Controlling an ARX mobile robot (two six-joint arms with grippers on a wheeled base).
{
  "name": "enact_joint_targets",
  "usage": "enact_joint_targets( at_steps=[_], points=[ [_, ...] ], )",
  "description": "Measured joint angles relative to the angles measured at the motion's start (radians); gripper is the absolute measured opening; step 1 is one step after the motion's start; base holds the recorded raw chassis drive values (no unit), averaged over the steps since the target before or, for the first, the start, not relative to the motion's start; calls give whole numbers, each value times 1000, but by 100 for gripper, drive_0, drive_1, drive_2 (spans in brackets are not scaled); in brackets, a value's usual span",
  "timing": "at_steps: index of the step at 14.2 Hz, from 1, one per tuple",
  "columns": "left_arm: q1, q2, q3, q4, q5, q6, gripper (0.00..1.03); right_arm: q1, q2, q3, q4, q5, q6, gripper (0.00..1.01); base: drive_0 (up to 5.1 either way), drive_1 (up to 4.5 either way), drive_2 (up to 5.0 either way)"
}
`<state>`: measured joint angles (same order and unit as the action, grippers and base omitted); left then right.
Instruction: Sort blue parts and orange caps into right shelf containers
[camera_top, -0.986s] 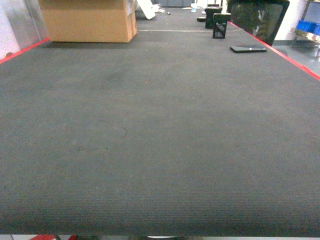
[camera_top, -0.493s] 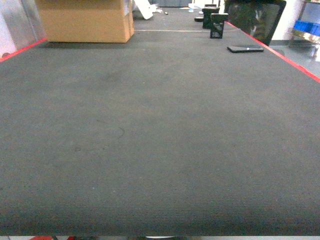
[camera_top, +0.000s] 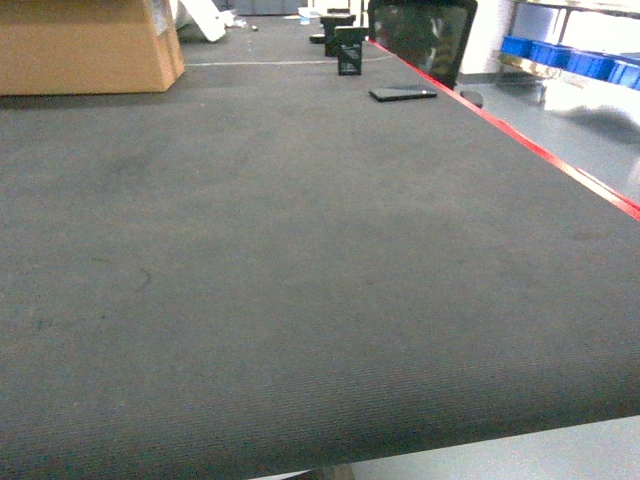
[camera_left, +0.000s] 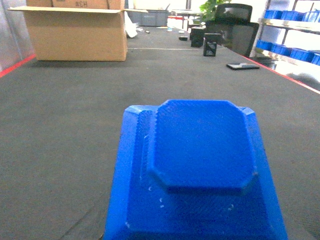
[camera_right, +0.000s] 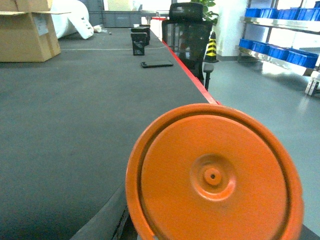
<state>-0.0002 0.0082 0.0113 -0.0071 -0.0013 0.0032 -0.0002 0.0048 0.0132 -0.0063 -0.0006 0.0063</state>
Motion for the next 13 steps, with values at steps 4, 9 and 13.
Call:
enact_joint_targets(
  at_steps=[4, 9, 13],
  points=[
    [0, 0, 0, 0, 0, 0, 42, 0, 0, 0, 0, 0, 0, 44, -60, -60, -60],
    [0, 0, 0, 0, 0, 0, 42, 0, 0, 0, 0, 0, 0, 44, -133, -133, -133],
    [0, 0, 0, 0, 0, 0, 42, 0, 0, 0, 0, 0, 0, 44, -148, -148, -148]
  ],
)
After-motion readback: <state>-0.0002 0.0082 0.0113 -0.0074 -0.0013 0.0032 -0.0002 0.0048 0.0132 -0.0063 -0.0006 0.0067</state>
